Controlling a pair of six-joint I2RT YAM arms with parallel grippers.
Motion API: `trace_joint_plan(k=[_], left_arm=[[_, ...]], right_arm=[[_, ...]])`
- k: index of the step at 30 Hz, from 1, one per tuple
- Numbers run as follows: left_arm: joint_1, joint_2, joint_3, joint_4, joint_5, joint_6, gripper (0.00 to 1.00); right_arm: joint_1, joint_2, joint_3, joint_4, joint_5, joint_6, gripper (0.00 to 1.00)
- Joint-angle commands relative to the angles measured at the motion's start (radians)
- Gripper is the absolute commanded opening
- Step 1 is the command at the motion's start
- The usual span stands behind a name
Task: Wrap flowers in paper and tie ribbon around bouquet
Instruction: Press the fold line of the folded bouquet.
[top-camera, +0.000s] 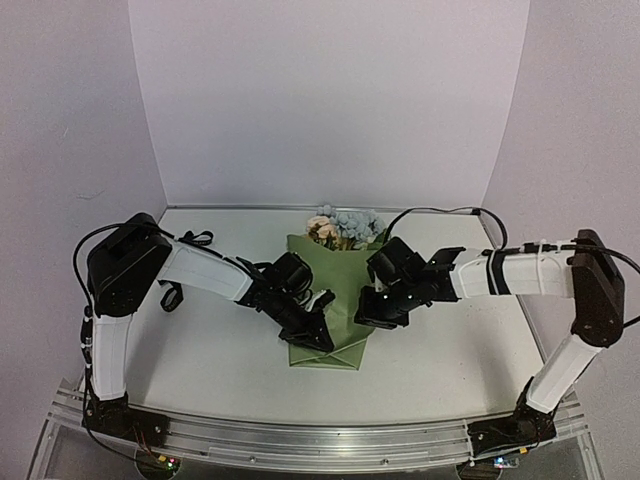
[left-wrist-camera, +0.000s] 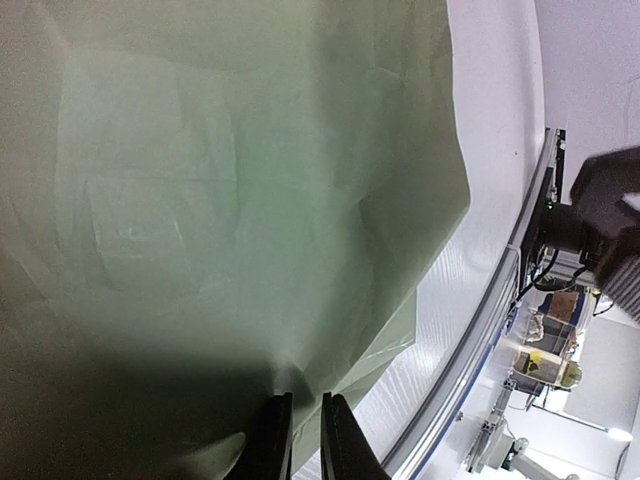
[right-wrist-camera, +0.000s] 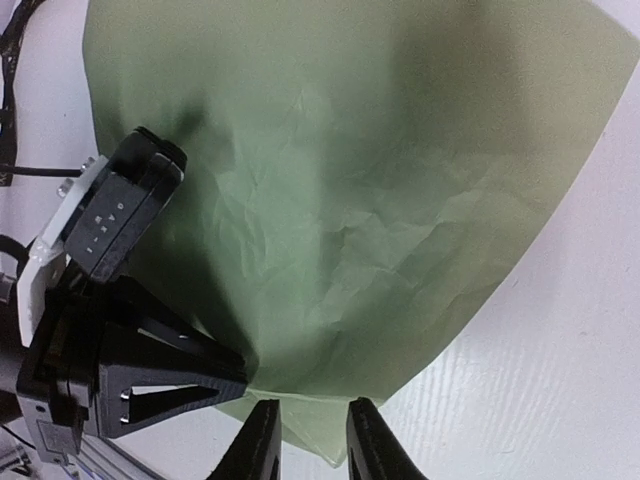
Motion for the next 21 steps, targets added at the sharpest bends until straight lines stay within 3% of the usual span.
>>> trace_joint_plan(k=[1,10,16,21], left_arm=[[-0.003,-0.017,0.042,-0.019,-0.004,0.018,0.11],[0.051,-0.109,0.039,-0.032,-0.068,-0.012,0.15],[0.258,-0.264,-0.012,-0.007,-0.15,-0.076,0.28],[0.387,-0.231,0.021,0.0,-0.157,-0.1,0.35]], right_arm=[[0.007,0.092,0.024,0.042,-0.045,0.052,0.19],[0.011,0.196,-0.003,0.143,-0.078,0.13,0.11],[0.012,0.194,-0.005,0.06,-0.021,0.088,0.11],[0.012,0.196,0.019,-0.081,0.037,-0.011,0.1]])
